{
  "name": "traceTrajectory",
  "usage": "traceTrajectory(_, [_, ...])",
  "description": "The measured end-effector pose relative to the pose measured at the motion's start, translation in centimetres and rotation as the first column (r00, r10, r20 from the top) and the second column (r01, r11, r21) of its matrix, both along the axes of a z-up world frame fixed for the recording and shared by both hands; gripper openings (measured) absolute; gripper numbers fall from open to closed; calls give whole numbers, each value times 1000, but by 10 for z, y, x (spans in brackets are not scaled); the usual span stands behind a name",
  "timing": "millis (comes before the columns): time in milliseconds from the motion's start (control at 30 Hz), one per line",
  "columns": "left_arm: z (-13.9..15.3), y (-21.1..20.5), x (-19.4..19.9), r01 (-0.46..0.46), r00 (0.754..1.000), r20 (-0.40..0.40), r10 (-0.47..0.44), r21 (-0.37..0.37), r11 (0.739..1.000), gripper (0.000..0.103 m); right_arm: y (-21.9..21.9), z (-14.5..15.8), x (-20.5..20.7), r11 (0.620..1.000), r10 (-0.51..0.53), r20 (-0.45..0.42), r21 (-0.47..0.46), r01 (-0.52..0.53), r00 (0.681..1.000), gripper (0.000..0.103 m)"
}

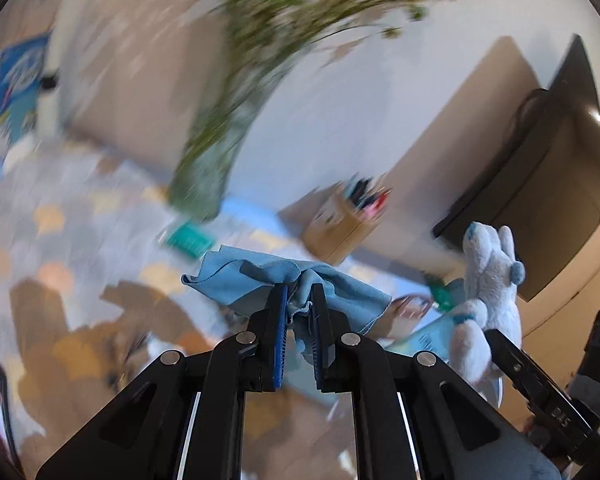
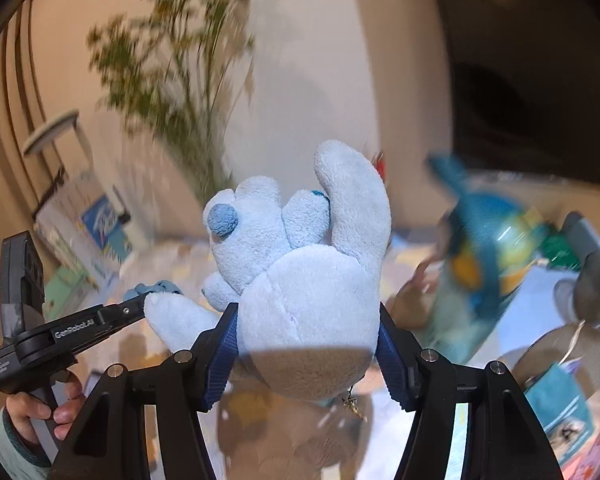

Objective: Organize soft objects
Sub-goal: 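Lift the blue cloth with the left tool while the right carries the elephant to the plate, then open both tools to drop the blue cloth and elephant onto the plate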

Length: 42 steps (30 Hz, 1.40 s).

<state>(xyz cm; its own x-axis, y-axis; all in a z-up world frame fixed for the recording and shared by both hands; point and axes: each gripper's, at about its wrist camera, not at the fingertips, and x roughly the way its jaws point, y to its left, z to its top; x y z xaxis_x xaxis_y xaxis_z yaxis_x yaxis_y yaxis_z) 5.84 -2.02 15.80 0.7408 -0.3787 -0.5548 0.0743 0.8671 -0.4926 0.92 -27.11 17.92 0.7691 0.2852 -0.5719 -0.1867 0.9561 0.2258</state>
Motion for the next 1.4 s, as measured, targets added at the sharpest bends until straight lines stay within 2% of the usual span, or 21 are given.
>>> traceTrajectory(167, [43,-49,25,74,993,92,-72,-11,997,8,-35,34,-13,995,-101,90,29,98,991,62])
traceTrajectory(300, [70,-97,33,174,973,154,-171,-4,985,8,-72,54,-27,982,-189,142,23,187,972,62])
traceTrajectory(433, [87,-153,35,290,937,196,-289,22,957,8,-119,64,-45,956,-292,160,28,291,943,62])
traceTrajectory(533, [90,-199,32,380,907,184,-379,27,924,8,-150,64,-56,932,-360,158,24,361,919,62])
traceTrajectory(700, [76,-262,18,508,850,123,-513,69,858,8,-211,56,-82,861,-509,119,59,506,853,62])
traceTrajectory(833, [60,-311,-5,628,767,71,-638,118,769,8,-245,42,-102,804,-594,73,48,592,801,62])
traceTrajectory(900, [49,-329,-16,670,731,34,-682,157,726,8,-257,32,-111,790,-613,39,47,611,789,62])
traceTrajectory(967, [35,-345,-24,699,705,-20,-709,186,691,8,-264,21,-119,781,-624,4,36,624,781,62])
traceTrajectory(1033, [16,-355,-31,728,681,-86,-727,184,660,8,-266,10,-123,774,-632,-31,22,633,774,62])
traceTrajectory(1167, [-14,-365,-34,745,666,-173,-726,200,636,8,-268,-18,-127,774,-627,-126,15,634,769,62])
traceTrajectory(1267, [-23,-362,-40,749,662,-201,-722,194,633,8,-266,-33,-127,789,-603,-176,10,614,778,62])
traceTrajectory(1400, [-25,-358,-42,747,664,-207,-718,184,638,8,-263,-40,-130,796,-592,-192,12,605,783,62])
